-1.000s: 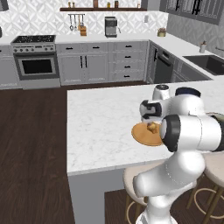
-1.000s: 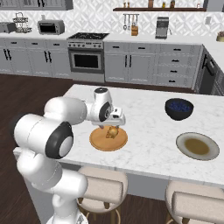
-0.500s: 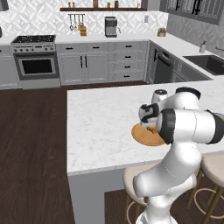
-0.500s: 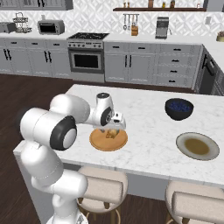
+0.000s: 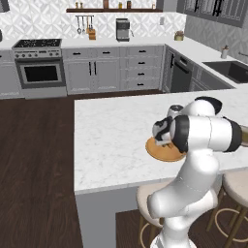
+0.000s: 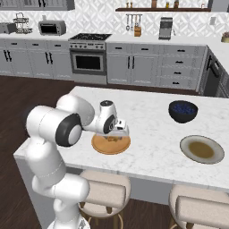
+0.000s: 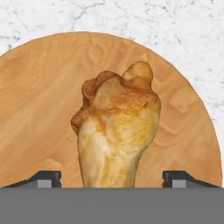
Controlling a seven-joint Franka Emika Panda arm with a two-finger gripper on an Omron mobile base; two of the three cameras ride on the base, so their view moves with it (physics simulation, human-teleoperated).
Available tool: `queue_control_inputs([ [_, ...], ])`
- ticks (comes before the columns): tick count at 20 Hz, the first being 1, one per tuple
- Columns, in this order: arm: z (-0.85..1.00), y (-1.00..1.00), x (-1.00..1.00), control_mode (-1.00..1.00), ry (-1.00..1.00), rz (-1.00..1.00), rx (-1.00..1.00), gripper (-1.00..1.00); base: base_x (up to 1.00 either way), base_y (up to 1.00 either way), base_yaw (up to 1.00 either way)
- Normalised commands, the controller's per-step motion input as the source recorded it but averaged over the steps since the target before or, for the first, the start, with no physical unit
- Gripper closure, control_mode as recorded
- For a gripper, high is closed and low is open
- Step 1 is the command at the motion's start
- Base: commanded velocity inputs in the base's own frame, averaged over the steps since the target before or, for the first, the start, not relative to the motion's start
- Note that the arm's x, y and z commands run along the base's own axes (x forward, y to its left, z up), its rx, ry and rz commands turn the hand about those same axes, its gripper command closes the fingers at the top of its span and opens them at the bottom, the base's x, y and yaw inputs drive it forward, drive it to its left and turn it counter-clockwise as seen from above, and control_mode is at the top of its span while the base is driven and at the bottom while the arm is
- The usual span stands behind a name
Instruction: Pick the chicken drumstick and sweet potato from their plates and place them in the bowl. Then put the bowl in the fridge.
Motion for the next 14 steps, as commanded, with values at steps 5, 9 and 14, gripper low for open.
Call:
queue_control_inputs([
  [5,-0.29,0.03,0.08,-1.00,0.01,0.03,0.00,1.00,0.00,0.00,0.00],
  [9,0.22,0.00,-0.43,-1.00,-0.07,0.01,0.00,1.00,0.00,0.00,0.00],
  [14,0.79,0.04,-0.88,-1.00,-0.17,0.00,0.00,1.00,0.00,0.00,0.00],
])
